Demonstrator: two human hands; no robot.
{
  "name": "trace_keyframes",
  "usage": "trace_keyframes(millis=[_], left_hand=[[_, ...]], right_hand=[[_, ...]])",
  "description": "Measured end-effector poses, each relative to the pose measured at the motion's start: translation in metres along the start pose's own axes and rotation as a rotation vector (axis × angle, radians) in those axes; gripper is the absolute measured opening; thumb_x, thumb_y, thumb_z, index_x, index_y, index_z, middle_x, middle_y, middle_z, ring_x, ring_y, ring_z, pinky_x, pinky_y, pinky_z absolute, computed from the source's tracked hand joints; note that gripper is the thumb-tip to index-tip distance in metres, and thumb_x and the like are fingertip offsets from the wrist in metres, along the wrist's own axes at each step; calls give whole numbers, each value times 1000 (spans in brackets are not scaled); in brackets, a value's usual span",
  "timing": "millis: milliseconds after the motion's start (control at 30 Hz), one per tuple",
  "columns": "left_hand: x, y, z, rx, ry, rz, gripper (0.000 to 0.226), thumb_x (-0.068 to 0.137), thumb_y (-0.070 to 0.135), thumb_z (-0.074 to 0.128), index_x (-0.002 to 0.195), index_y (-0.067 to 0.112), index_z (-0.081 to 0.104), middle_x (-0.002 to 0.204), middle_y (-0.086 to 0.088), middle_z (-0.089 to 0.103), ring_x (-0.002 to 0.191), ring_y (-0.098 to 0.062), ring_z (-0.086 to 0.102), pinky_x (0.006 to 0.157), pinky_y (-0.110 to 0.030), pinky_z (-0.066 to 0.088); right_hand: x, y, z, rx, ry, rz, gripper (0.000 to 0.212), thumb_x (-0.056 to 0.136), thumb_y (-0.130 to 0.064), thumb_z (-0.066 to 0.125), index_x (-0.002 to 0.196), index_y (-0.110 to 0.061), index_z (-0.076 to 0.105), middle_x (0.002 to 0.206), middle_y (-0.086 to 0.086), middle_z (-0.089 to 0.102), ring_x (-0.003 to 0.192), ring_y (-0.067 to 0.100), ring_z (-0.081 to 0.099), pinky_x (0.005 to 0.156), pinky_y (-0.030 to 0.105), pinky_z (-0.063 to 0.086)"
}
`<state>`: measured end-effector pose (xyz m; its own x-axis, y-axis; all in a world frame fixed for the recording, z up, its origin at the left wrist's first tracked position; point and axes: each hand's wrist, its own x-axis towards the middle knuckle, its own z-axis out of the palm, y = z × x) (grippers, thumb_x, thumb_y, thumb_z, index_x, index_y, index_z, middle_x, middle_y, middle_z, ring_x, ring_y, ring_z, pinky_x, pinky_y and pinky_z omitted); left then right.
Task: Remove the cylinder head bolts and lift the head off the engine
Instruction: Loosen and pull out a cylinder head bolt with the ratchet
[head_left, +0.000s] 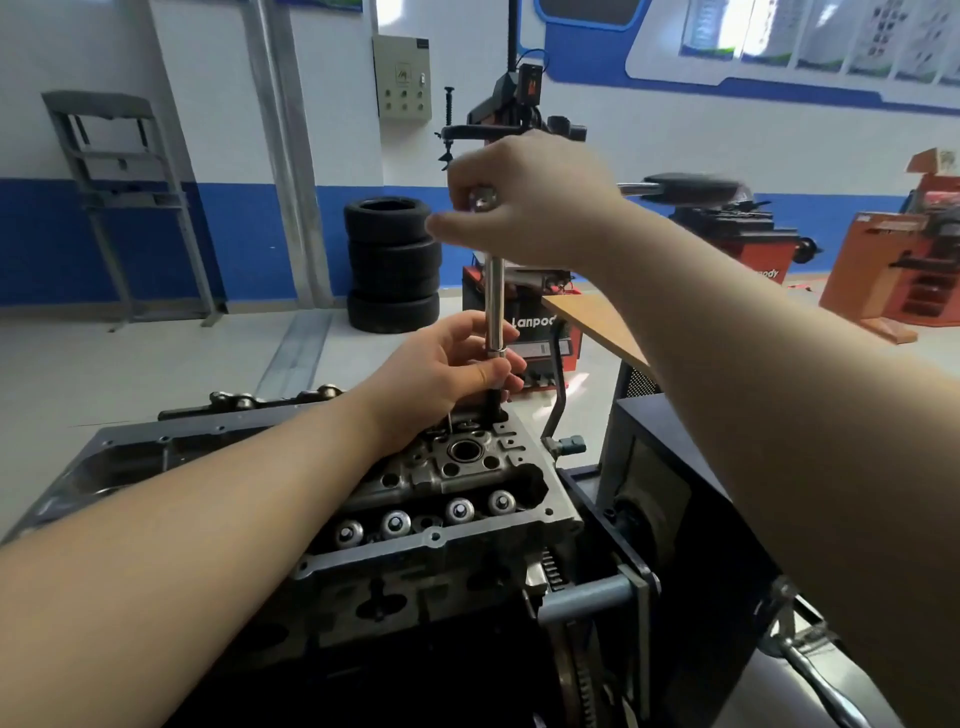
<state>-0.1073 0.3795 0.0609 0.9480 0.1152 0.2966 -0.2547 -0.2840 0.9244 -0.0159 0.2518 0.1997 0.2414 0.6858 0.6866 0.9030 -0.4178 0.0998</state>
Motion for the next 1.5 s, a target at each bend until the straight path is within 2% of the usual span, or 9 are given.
trace_keyframes(millis=[100,300,433,667,833,1067,1200,1333,1500], left_hand=[[2,0,3,30,8,0,30,103,3,65,130,15,65,113,-7,79,106,-26,78,100,-44,61],[2,-3,0,18,34,44,32,98,0,71,128,12,68,112,-11,79,103,-29,78,94,-37,63],[-1,-2,-2,-4,26,51,27,99,0,70,125,7,66,109,-12,78,105,-32,77,96,-41,63],[4,-1,5,19,-12,31,34,103,1,64,134,14,64,114,-7,77,107,-28,77,95,-42,63],[4,-5,1,-23,-17,27,29,99,-1,68,124,12,68,109,-11,77,102,-34,78,90,-39,64],[6,-2,5,-14,-31,13,27,98,2,71,123,12,66,112,-19,73,100,-34,78,87,-37,65],[6,-2,4,-26,-7,19,26,96,-1,72,120,10,68,111,-21,72,99,-37,78,87,-42,66],[5,-3,3,-51,20,27,26,94,-1,74,118,9,71,105,-19,74,98,-39,78,85,-44,66],[4,-8,0,-110,22,15,23,91,0,77,107,17,75,102,-15,76,100,-42,77,87,-49,66]], right_hand=[[-4,9,-3,456,-62,137,42,90,-51,62,70,-14,60,66,1,55,62,15,50,64,34,40],[7,-13,-4,-389,-75,150,29,93,-41,58,76,-18,51,73,2,52,60,22,47,51,29,31],[8,-33,0,-548,-36,78,27,96,-44,56,91,-18,53,71,6,47,56,24,40,53,32,29],[0,9,-8,38,-84,-28,39,86,-69,54,82,-32,68,80,-10,67,78,14,62,62,29,45],[-6,12,-2,77,20,-46,40,83,-68,52,76,-32,67,66,-11,61,66,8,57,58,29,44],[-3,23,-12,767,-60,111,51,99,-46,66,73,-3,78,67,20,71,51,15,49,59,25,43],[6,8,-6,395,-81,218,50,95,-52,55,64,-17,73,56,-1,68,44,8,52,50,23,40],[8,-11,-8,-112,-55,332,43,92,-52,44,64,-20,42,65,-1,51,57,20,47,54,28,30],[-1,-29,-5,-300,16,197,46,90,-58,47,63,-23,35,65,0,47,55,19,41,50,27,26]])
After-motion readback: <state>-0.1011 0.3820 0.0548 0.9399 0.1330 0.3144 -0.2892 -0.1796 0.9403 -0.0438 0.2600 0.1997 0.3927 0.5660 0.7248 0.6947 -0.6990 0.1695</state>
